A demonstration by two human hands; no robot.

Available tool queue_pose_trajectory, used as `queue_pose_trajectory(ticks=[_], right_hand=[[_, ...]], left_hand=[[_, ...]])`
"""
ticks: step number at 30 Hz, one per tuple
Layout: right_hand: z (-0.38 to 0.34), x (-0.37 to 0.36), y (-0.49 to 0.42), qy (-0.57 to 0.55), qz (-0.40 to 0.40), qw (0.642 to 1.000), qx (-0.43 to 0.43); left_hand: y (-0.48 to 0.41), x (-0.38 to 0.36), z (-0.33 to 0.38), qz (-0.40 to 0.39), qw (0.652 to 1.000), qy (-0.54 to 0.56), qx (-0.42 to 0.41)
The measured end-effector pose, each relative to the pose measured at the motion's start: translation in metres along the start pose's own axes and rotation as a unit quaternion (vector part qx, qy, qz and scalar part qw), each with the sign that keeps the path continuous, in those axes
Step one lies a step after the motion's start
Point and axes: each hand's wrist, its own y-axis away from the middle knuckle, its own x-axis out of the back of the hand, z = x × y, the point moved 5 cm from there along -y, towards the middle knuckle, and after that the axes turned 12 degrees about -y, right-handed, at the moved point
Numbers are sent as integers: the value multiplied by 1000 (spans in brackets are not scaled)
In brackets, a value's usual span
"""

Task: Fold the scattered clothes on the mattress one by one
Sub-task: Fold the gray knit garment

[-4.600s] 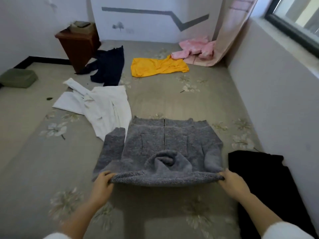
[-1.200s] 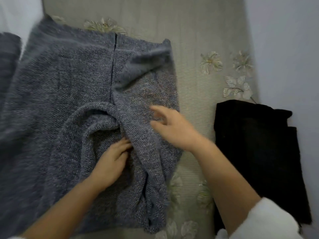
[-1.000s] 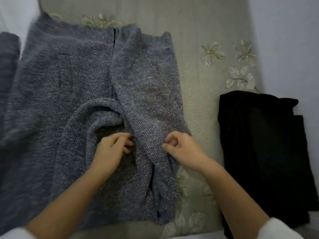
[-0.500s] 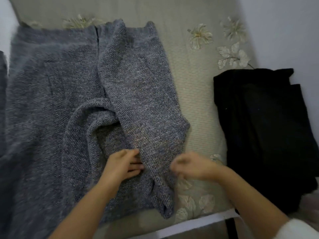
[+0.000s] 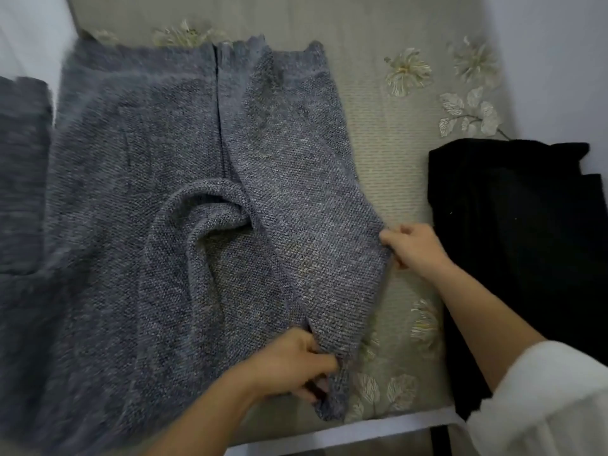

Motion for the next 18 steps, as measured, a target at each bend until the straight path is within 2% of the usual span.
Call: queue_pose_trajectory(ticks=[3,5,7,10,12,14,16,18], right_hand=[[5,-9,-1,97,-29,995,-7],[-11,-8,-2,164,10,986,23],[-35,-7,-4,176,59,979,81],[-67,-25,-9,193,55,964,173],[-85,-47,-13,228,15,949,217],[-103,-68,-16,249,-10,934,256],[-115,-89,-21,278,-33,916,286],[-118,-110,-30,313,-80,901,289]], left_hand=[[-3,3,-6,-8,999,-29,14],[4,14,0,-46,999,-10,19],[14,43,16,-35,999,5,-5],[28,118,49,138,985,69,-74],[35,174,70,268,945,154,-107],[32,225,85,364,895,221,-131],[18,268,89,426,865,235,-118],[-1,299,83,447,858,239,-82]])
